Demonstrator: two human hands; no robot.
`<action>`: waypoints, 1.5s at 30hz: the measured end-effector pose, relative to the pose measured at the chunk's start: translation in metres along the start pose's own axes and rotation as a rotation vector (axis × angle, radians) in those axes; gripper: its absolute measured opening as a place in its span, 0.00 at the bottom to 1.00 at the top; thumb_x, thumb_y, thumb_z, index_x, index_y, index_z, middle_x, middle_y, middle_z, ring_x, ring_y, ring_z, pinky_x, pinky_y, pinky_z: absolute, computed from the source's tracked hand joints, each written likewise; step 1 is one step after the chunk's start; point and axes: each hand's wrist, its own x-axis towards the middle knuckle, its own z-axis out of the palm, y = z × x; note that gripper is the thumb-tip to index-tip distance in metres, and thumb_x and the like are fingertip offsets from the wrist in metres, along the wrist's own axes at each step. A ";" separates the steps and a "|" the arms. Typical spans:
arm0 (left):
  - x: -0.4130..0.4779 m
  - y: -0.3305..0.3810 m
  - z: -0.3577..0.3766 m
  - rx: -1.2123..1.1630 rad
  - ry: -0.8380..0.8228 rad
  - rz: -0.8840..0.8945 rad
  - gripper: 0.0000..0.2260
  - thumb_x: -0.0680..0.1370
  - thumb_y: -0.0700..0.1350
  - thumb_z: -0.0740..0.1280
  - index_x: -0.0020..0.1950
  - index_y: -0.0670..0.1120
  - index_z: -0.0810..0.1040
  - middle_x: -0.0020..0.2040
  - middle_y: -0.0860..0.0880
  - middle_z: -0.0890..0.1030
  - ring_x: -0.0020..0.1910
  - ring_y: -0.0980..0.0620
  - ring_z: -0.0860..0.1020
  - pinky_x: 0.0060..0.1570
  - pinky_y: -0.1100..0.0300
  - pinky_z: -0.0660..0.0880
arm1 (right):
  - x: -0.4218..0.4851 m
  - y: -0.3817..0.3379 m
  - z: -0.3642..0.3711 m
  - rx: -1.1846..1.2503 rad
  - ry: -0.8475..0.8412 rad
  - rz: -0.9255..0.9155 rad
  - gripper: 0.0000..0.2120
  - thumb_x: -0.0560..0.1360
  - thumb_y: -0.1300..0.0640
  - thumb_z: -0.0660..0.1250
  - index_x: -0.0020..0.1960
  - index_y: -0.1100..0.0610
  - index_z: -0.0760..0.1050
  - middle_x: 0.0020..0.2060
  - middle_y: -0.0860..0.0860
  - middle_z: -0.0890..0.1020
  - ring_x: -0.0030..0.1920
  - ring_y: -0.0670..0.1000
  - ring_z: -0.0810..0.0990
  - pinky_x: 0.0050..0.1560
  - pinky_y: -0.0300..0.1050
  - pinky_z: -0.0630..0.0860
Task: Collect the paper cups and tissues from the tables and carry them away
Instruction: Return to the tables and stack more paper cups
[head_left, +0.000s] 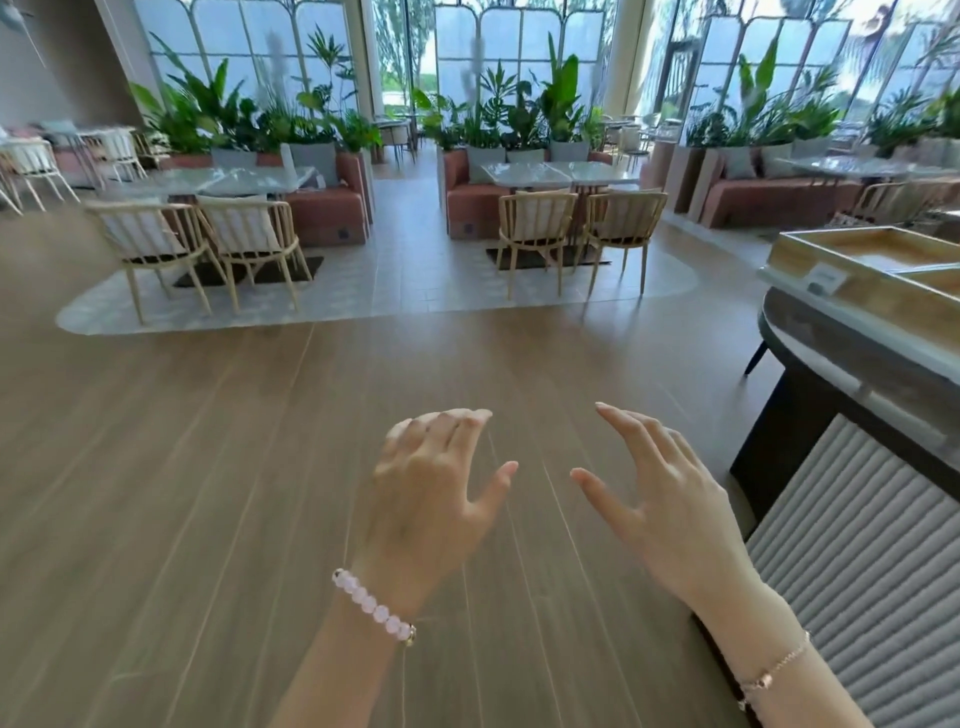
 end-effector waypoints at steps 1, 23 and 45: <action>0.014 -0.008 0.008 -0.009 -0.002 0.004 0.23 0.74 0.59 0.56 0.59 0.47 0.78 0.54 0.51 0.81 0.55 0.48 0.79 0.60 0.49 0.70 | 0.016 0.002 0.009 0.002 0.001 0.007 0.29 0.72 0.40 0.65 0.70 0.49 0.68 0.64 0.47 0.75 0.64 0.50 0.73 0.56 0.42 0.64; 0.406 -0.161 0.241 -0.043 0.022 -0.009 0.22 0.74 0.59 0.56 0.59 0.48 0.77 0.55 0.53 0.81 0.56 0.48 0.78 0.60 0.50 0.70 | 0.446 0.135 0.198 0.066 0.067 0.008 0.28 0.72 0.40 0.66 0.69 0.46 0.68 0.63 0.41 0.74 0.62 0.45 0.70 0.54 0.40 0.66; 0.814 -0.230 0.516 -0.248 -0.021 0.246 0.18 0.71 0.51 0.73 0.58 0.46 0.79 0.54 0.49 0.82 0.55 0.45 0.78 0.56 0.49 0.73 | 0.811 0.317 0.326 -0.175 0.195 0.267 0.29 0.71 0.37 0.62 0.70 0.45 0.66 0.63 0.41 0.74 0.62 0.45 0.70 0.53 0.39 0.65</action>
